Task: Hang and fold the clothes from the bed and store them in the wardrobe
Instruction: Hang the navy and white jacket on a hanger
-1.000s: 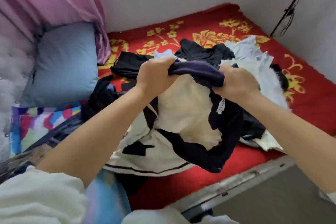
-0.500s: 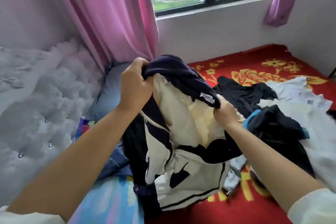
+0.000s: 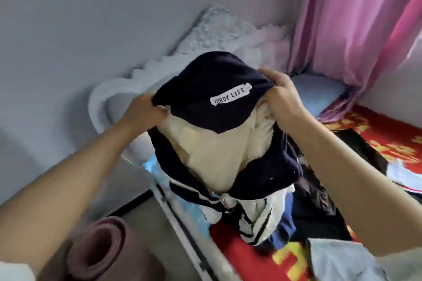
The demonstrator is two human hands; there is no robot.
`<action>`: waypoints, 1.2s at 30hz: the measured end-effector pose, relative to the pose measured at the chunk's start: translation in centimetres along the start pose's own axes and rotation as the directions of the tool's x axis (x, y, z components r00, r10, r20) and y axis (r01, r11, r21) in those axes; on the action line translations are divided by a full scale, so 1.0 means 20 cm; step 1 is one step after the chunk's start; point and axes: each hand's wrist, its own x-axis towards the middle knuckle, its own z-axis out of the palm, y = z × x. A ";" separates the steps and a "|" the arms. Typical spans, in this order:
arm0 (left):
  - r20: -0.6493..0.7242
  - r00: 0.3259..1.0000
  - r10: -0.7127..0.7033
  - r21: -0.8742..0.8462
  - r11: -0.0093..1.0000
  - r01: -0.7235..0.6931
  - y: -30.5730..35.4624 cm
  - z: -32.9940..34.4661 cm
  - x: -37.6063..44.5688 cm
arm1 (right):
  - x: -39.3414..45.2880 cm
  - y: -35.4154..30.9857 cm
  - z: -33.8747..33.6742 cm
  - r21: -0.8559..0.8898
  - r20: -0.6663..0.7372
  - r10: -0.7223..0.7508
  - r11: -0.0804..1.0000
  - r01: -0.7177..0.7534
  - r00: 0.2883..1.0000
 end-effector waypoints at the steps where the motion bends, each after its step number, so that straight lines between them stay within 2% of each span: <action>1: -0.062 0.998 -0.009 -0.003 1.000 0.009 -0.04 -0.09 -0.08 | -0.01 -0.06 0.07 0.006 0.055 -0.023 1.000 0.023 0.998; 3: -0.214 0.977 -0.013 0.028 0.999 0.020 -0.14 -0.29 -0.27 | -0.05 -0.17 0.23 0.012 0.201 -0.092 0.996 0.091 0.975; 4: -0.301 0.951 -0.065 0.058 0.995 0.086 -0.21 -0.43 -0.42 | -0.08 -0.23 0.37 0.032 0.295 -0.128 0.992 0.124 0.947; 6: -0.374 0.919 -0.124 0.107 0.979 0.175 -0.31 -0.59 -0.60 | -0.12 -0.29 0.55 0.048 0.391 -0.138 0.990 0.129 0.910; 8: -0.480 0.854 -0.199 0.156 0.939 0.306 -0.41 -0.79 -0.83 | -0.21 -0.36 0.80 0.073 0.505 -0.125 0.992 0.102 0.854; 9: -0.553 0.799 -0.237 0.173 0.905 0.388 -0.48 -0.90 -0.97 | -0.28 -0.41 0.95 0.082 0.570 -0.129 0.992 0.101 0.812; 11: -0.645 0.720 -0.257 0.213 0.844 0.492 -0.58 -1.07 -1.21 | -0.41 -0.49 1.20 0.070 0.666 -0.110 0.994 0.085 0.738; 16: -0.769 0.591 -0.241 0.199 0.789 0.581 -0.81 -1.43 -1.82 | -0.82 -0.71 1.70 0.113 0.797 -0.113 0.993 0.037 0.593; 18: -0.776 0.575 -0.260 0.211 0.752 0.624 -0.89 -1.57 -2.06 | -1.01 -0.82 1.90 0.168 0.822 -0.155 0.985 0.027 0.547; 20: -0.766 0.578 -0.281 0.248 0.701 0.668 -0.99 -1.69 -2.25 | -1.17 -0.90 2.04 0.231 0.815 -0.231 0.971 0.068 0.531; 24: -0.834 0.489 -0.255 0.218 0.661 0.718 -1.14 -1.93 -2.61 | -1.40 -1.05 2.34 0.264 0.805 -0.331 0.943 0.203 0.493; 25: -0.850 0.456 -0.265 0.188 0.656 0.731 -1.17 -2.02 -2.71 | -1.46 -1.11 2.44 0.276 0.822 -0.360 0.930 0.244 0.441; 28: -0.823 0.440 -0.361 0.146 0.613 0.776 -1.28 -2.18 -2.90 | -1.53 -1.20 2.62 0.262 0.907 -0.347 0.909 0.323 0.239; 31: -0.815 0.410 -0.410 0.105 0.591 0.800 -1.43 -2.36 -3.04 | -1.61 -1.25 2.86 0.192 0.975 -0.222 0.877 0.441 0.018; 33: -0.838 0.353 -0.417 0.067 0.562 0.824 -1.49 -2.47 -3.08 | -1.66 -1.27 3.01 0.164 0.986 -0.132 0.830 0.532 -0.098; 36: -0.893 0.259 -0.367 0.060 0.472 0.879 -1.60 -2.63 -3.12 | -1.74 -1.30 3.24 0.247 0.968 -0.181 0.829 0.502 -0.176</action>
